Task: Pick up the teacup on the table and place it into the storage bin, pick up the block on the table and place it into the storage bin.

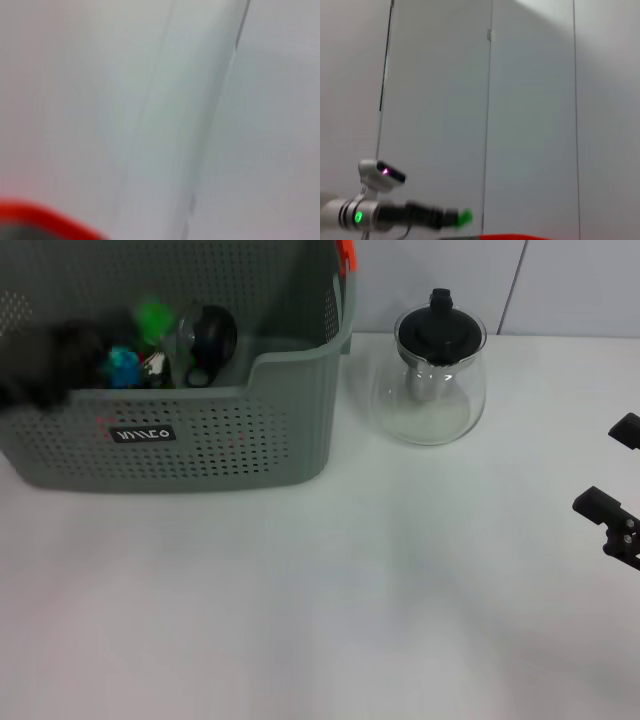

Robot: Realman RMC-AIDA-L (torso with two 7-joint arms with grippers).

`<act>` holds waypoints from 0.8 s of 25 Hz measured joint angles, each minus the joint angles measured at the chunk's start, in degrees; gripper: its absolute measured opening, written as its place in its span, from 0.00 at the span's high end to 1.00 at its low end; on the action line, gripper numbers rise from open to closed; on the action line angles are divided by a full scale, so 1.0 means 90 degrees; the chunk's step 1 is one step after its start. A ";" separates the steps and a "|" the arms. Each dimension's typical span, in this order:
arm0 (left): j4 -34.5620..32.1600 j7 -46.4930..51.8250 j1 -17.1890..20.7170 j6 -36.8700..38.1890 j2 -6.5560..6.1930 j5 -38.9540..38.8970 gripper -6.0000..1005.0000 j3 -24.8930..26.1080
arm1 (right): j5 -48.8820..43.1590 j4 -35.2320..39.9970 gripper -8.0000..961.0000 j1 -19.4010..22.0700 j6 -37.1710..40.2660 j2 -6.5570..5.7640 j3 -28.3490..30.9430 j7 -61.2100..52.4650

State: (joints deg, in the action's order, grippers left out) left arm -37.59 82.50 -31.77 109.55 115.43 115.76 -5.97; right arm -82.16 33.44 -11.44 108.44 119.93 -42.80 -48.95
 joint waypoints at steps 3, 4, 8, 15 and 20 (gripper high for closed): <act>-0.0322 0.0379 -0.0175 -0.0329 -0.0109 -0.0514 0.85 0.0011 | 0.0013 -0.0005 0.17 0.0001 -0.0007 0.0006 0.0005 0.0000; -0.0426 0.0557 -0.0281 -0.0592 -0.0162 -0.0563 0.85 -0.0023 | 0.0014 -0.0005 0.17 -0.0001 -0.0007 0.0007 0.0021 0.0000; -0.0740 0.1154 -0.0601 -0.1880 -0.0299 -0.0443 0.85 -0.0517 | 0.0018 -0.0005 0.17 -0.0021 -0.0007 0.0015 0.0052 0.0000; -0.1137 0.1847 -0.0691 -0.4165 -0.0132 0.0119 0.85 -0.2263 | 0.0018 -0.0007 0.17 -0.0079 -0.0001 0.0016 0.0059 0.0000; -0.1360 0.2449 -0.0658 -0.4966 0.0009 0.0476 0.85 -0.2808 | 0.0018 -0.0013 0.17 -0.0079 0.0063 0.0014 0.0155 0.0000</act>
State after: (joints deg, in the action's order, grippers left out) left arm -49.83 104.54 -37.69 64.86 115.51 120.05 -31.24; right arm -82.00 33.32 -12.15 109.01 120.06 -41.41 -48.95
